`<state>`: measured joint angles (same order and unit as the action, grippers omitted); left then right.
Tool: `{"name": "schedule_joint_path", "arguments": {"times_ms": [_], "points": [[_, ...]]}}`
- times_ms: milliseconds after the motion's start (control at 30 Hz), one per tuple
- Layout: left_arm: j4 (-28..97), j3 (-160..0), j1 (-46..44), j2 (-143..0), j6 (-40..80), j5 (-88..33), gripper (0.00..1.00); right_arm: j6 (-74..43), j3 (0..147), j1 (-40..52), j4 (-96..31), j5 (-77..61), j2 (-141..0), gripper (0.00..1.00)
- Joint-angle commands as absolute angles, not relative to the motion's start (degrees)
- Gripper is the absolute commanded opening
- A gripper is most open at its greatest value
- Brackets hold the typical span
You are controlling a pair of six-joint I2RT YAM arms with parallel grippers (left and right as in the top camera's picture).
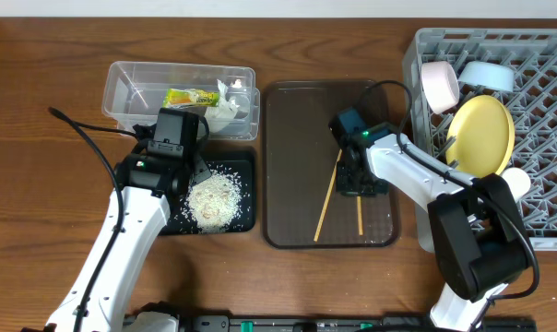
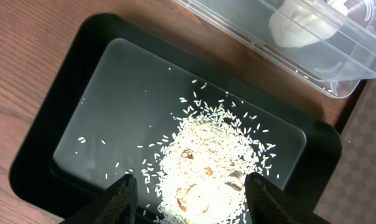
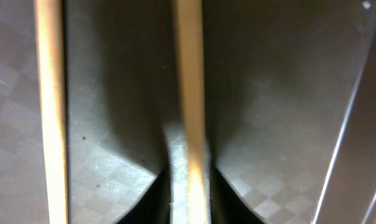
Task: Sort waste into correct bins and load items into the dishwasher rack
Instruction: 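Reach the right gripper to the wooden chopsticks and grasp one, then carry the chopstick with the right gripper into the dish rack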
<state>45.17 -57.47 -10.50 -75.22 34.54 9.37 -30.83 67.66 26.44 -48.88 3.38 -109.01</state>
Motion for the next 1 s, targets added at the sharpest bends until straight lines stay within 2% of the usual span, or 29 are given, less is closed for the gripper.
{"name": "schedule_joint_path", "arguments": {"times_ms": [0, 133, 500, 800, 967], "points": [[45.39, -57.98, -10.2, -74.91, 34.61, 9.67, 0.58, -31.22, 67.35, 27.46, -49.5, 3.99, -109.25, 0.11], [45.39, -57.98, -10.2, -74.91, 34.61, 9.67, 0.58, -31.22, 67.35, 27.46, -50.0, 3.66, -109.25, 0.02], [45.41, -57.98, -10.2, -74.91, 34.61, 9.67, 0.58, -27.55, 68.99, 25.26, -50.63, 2.5, -104.84, 0.01], [45.39, -57.98, -10.2, -74.91, 34.61, 9.67, 0.58, -10.46, 72.03, 14.52, -53.19, 2.52, -88.53, 0.01], [45.36, -57.98, -10.2, -74.91, 34.63, 9.67, 0.58, -5.28, 72.01, 5.61, -55.83, 2.5, -85.76, 0.01]]}}
